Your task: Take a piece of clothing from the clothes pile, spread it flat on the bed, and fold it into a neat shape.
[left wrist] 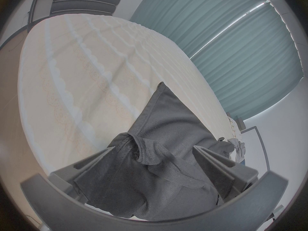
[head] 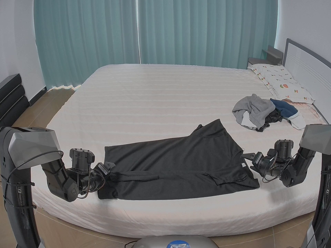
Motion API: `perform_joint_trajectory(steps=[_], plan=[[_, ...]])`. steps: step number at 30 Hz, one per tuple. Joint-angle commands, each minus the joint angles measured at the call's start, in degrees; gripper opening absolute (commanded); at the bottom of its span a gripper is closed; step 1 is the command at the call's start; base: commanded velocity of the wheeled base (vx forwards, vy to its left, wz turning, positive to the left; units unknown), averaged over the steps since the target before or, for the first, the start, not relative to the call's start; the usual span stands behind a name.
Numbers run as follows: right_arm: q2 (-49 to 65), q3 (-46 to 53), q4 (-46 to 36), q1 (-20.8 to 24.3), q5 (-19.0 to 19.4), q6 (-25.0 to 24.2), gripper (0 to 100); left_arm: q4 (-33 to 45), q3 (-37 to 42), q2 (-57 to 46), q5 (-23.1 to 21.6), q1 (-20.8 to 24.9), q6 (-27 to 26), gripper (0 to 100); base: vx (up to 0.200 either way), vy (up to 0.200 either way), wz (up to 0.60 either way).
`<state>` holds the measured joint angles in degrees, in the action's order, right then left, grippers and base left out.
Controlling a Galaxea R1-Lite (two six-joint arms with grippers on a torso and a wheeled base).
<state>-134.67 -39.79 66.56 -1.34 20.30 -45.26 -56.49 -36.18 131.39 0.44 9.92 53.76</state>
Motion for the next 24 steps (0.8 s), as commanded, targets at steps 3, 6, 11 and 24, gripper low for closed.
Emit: perform_joint_trajectory(steps=[3, 6, 11, 24], plan=[[4.5, 4.9, 2.6, 0.5, 0.0, -3.1, 100, -0.1, 1.0, -0.6, -0.2, -0.1, 0.9, 100, 0.0, 0.0, 0.0], [8.6, 7.5, 2.1, 2.8, -0.1, -3.5, 100, -0.5, 2.4, -1.8, -1.2, -0.5, 1.8, 100, 0.0, 0.0, 0.0], [10.4, 9.6, -0.6, 8.9, -2.9, -3.7, 100, -4.3, 8.7, -4.3, -6.8, -0.8, 1.5, 100, 0.0, 0.0, 0.0], [3.9, 11.0, 1.1, 13.6, -11.7, -15.5, 100, -10.7, 16.5, -6.4, -12.8, -2.5, 1.0, 100, 0.0, 0.0, 0.0]])
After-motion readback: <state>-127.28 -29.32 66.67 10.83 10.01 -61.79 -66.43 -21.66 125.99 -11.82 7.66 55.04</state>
